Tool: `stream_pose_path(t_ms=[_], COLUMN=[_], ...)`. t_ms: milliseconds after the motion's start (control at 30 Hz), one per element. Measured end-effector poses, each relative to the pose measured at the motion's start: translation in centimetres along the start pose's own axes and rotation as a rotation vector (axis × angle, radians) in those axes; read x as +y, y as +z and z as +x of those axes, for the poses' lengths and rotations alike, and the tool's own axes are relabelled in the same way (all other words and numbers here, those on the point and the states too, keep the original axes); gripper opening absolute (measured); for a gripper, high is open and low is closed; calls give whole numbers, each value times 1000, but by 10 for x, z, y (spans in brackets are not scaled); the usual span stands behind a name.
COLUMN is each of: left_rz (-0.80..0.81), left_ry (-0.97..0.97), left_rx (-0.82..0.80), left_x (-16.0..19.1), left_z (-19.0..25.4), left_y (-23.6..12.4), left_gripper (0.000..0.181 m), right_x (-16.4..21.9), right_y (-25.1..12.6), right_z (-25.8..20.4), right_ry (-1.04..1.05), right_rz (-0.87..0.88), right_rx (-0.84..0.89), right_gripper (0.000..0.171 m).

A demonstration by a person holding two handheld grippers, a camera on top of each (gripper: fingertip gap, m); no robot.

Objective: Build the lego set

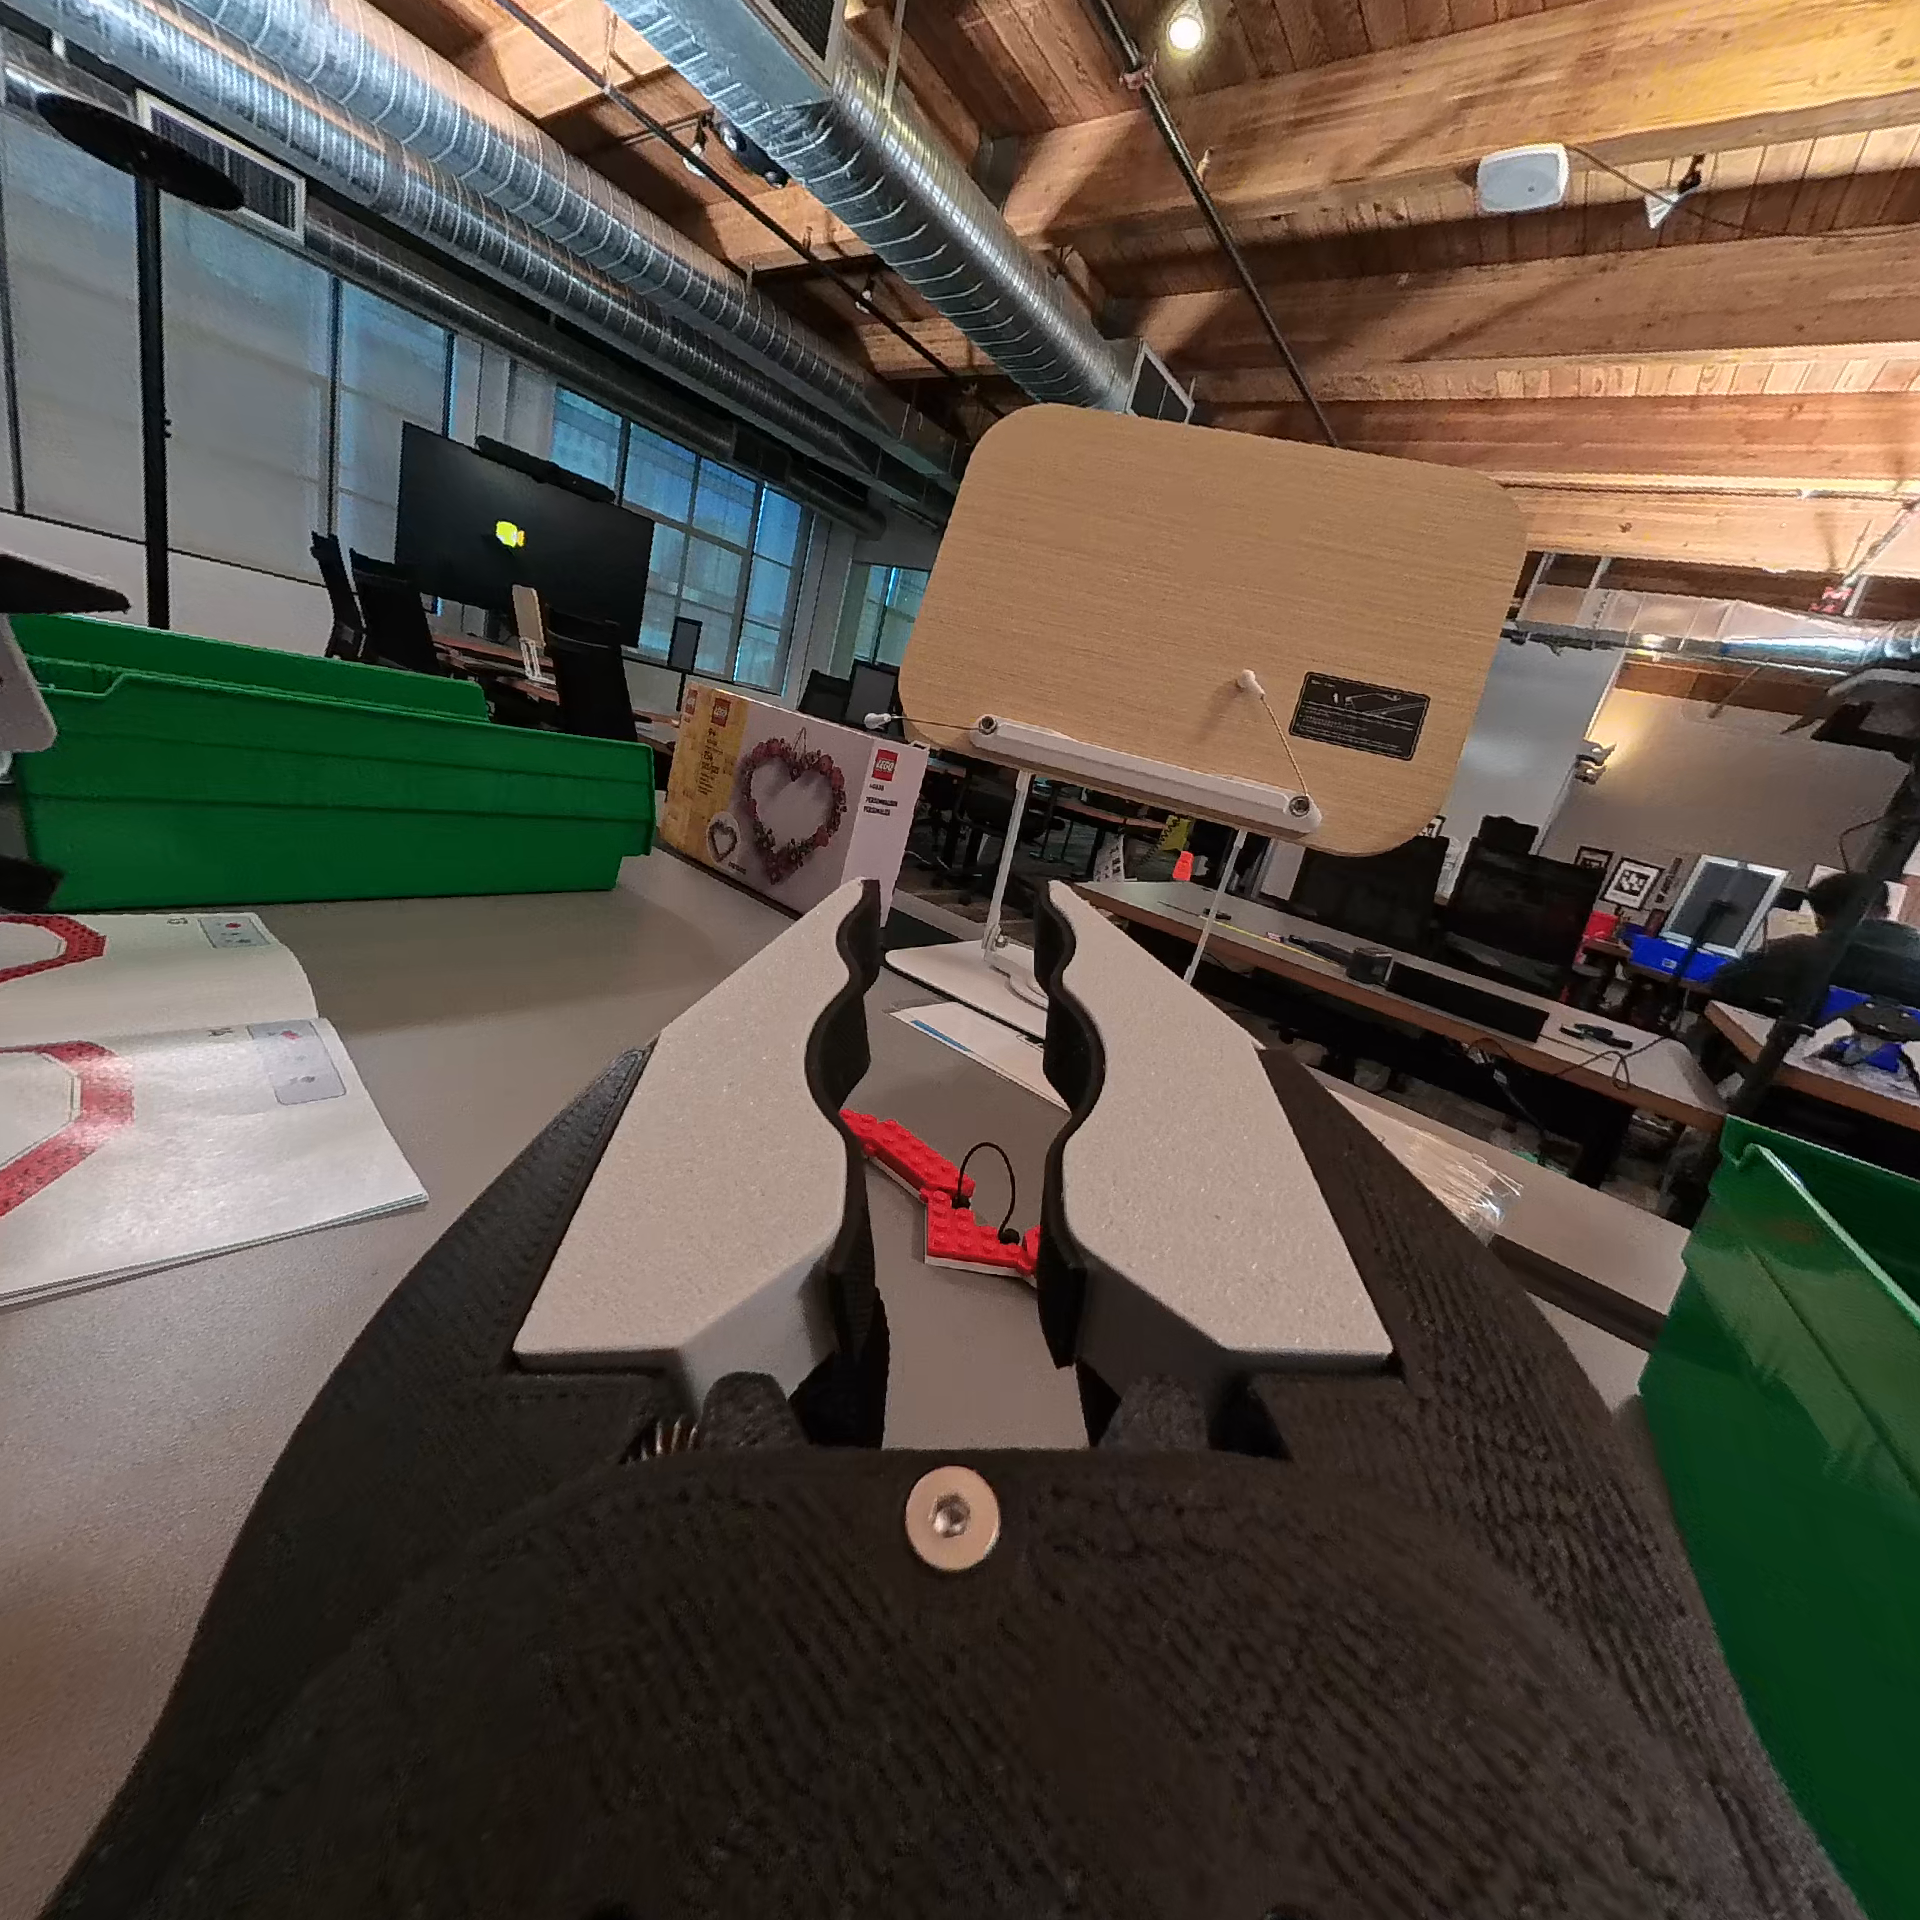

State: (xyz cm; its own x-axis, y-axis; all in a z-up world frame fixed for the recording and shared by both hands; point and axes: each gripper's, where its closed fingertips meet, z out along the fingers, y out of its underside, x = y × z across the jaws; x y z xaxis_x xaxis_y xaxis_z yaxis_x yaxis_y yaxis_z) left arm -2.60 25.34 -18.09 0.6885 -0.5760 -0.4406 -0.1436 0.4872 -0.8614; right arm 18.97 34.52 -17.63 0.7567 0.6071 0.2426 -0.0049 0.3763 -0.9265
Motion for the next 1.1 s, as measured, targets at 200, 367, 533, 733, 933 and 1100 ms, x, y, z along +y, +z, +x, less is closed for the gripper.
stream_pose_path(t_ms=[200, 367, 533, 733, 933, 1100], left_rz=[0, -2, -2, -5, -13, -15], left_ry=[-3, -3, -4, 1, 20, 22], left_rx=[3, 6, 8, 4, -4, -1], left_x=[0, 0, 0, 1, 2, 3], left_z=[0, 1, 1, 1, 0, 2], left_y=[0, 0, 0, 0, 1, 2], left_gripper=[40, 39, 38, 35, 35, 36], right_x=[0, 0, 0, -1, -1, 2], right_y=[0, 0, 0, -1, -4, -6], right_z=[0, 0, 0, 3, 14, 22], right_ry=[0, 1, -1, 3, 28, 35], right_rz=[0, 0, 1, 2, 11, -2], right_rx=[0, -1, -1, 22, 78, 114], right_gripper=[28, 28, 28, 33, 37, 35])
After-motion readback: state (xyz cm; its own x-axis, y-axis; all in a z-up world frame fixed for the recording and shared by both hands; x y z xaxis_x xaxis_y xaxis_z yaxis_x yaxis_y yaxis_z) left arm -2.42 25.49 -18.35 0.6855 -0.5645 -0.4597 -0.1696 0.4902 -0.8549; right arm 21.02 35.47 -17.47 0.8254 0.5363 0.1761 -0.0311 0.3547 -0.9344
